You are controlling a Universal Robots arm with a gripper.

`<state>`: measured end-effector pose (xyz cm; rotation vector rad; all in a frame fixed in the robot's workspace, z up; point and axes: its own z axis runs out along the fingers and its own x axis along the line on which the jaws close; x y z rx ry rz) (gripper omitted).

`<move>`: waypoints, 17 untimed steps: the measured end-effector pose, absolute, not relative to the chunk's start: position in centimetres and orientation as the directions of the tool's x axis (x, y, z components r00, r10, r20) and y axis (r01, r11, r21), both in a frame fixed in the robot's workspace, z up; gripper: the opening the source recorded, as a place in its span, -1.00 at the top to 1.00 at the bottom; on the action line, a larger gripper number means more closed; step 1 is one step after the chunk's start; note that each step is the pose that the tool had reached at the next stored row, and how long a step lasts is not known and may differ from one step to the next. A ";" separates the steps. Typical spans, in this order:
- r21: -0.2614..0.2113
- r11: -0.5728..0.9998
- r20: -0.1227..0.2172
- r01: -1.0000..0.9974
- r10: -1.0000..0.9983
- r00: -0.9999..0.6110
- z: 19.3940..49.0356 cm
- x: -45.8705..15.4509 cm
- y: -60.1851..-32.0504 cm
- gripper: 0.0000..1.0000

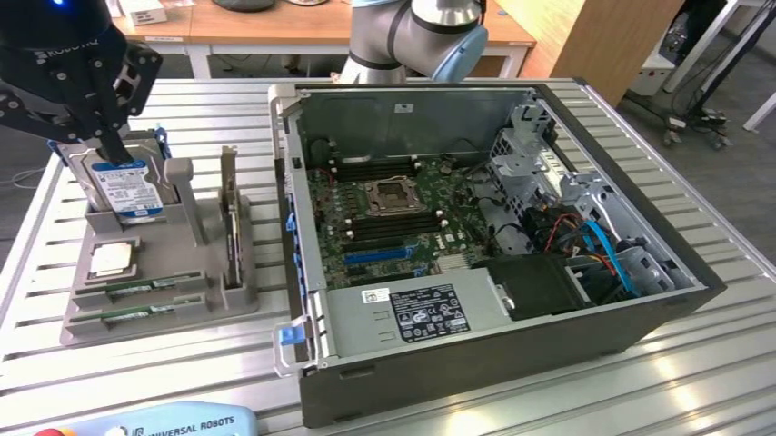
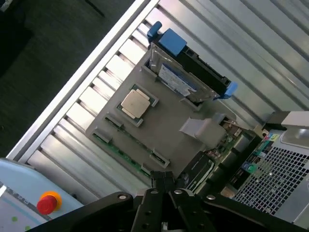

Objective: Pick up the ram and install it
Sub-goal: 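Pick up the ram and move it above insertion slot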

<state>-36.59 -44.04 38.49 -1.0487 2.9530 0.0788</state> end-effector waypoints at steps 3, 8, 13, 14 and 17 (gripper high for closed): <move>0.045 0.739 -0.023 -0.672 -0.671 -0.741 38.5 -36.6 -44.0 0.80; 0.045 0.675 -0.023 -0.736 -0.736 -0.677 38.4 -36.6 -44.0 0.80; 0.045 0.606 -0.023 -0.795 -0.794 -0.607 38.4 -36.6 -44.0 0.80; 0.045 0.591 -0.023 -0.805 -0.805 -0.592 38.3 -36.6 -44.0 0.80; 0.045 0.547 -0.023 -0.836 -0.836 -0.548 38.3 -36.6 -44.0 0.80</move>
